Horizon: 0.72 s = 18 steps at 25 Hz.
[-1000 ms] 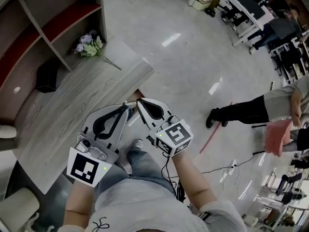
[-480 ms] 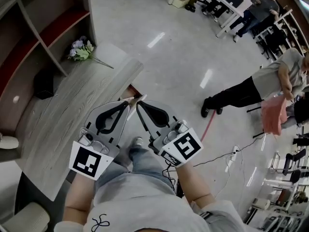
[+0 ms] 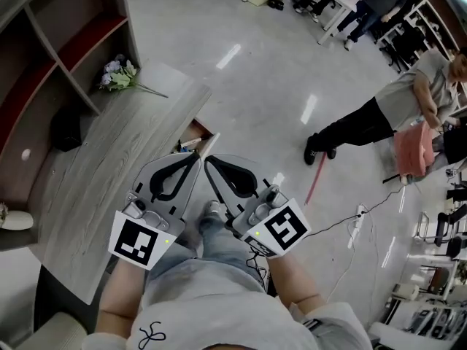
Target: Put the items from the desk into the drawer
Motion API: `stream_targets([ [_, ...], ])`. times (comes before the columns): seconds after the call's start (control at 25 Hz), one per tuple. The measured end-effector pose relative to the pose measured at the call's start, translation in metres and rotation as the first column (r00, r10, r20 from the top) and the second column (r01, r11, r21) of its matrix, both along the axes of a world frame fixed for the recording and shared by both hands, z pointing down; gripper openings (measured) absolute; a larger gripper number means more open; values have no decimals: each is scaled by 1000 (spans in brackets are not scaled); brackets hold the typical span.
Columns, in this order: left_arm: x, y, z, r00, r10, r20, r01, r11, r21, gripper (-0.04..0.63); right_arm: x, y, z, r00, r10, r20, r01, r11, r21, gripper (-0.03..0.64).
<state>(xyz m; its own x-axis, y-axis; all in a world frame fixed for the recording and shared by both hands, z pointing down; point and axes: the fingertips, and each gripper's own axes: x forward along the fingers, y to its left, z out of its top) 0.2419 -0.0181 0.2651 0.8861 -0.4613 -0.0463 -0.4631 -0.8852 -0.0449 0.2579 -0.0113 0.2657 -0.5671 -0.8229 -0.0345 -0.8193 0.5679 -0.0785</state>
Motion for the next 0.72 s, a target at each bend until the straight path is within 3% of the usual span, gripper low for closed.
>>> stream_targets([
  [0.72, -18, 9, -3, 1000, -27, 2, 27, 1000, 3, 9, -17, 12, -9, 1000, -17, 3, 17, 1000, 18, 6],
])
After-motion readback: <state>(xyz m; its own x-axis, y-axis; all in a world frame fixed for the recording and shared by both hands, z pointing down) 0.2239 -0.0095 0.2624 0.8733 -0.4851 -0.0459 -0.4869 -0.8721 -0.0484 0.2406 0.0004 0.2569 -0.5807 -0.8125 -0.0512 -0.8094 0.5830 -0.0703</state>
